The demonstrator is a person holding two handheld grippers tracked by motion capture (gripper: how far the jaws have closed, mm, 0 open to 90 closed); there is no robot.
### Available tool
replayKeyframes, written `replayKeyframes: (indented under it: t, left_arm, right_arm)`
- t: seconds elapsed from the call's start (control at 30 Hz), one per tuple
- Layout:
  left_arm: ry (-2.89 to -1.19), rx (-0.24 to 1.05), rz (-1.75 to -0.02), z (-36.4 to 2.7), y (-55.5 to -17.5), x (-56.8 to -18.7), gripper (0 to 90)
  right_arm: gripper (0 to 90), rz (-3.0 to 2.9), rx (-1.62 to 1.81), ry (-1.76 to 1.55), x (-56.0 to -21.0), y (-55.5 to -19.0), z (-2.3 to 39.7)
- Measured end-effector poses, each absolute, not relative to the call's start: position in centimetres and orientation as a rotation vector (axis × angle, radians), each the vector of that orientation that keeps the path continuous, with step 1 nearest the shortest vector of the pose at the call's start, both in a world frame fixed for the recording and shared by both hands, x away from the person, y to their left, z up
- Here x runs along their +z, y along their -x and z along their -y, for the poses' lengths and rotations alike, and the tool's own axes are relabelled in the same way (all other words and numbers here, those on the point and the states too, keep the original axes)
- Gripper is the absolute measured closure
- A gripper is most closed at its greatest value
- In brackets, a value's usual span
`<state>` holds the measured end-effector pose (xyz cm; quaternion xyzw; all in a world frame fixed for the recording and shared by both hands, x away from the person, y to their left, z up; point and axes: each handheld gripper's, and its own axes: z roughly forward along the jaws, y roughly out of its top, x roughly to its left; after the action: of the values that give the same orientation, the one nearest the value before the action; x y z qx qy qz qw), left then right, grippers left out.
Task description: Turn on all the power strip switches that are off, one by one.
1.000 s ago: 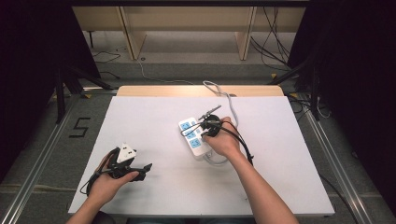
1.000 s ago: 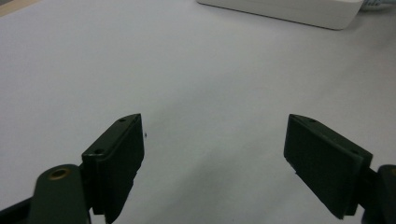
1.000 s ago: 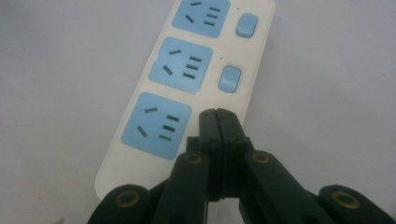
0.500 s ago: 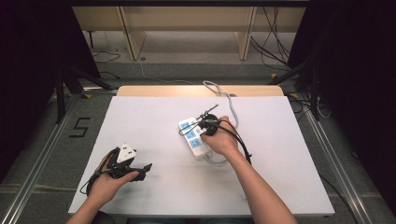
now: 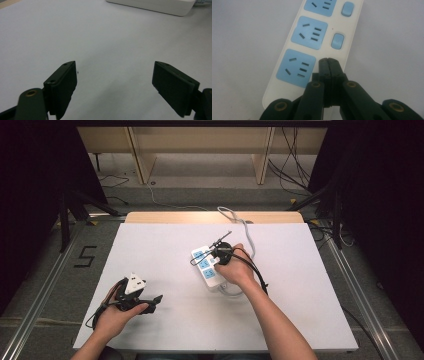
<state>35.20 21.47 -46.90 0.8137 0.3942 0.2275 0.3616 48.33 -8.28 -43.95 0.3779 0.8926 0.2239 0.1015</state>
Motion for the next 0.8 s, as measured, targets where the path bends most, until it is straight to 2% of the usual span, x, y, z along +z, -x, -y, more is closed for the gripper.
replayKeyframes:
  t: [0.8]
  left_arm:
    - [-2.095, 0.585, -1.015, -21.5, -35.22, -46.93, 19.8]
  right_arm:
    - [90.0, -2.626, 0.682, -1.137, -43.97, -48.26, 7.85]
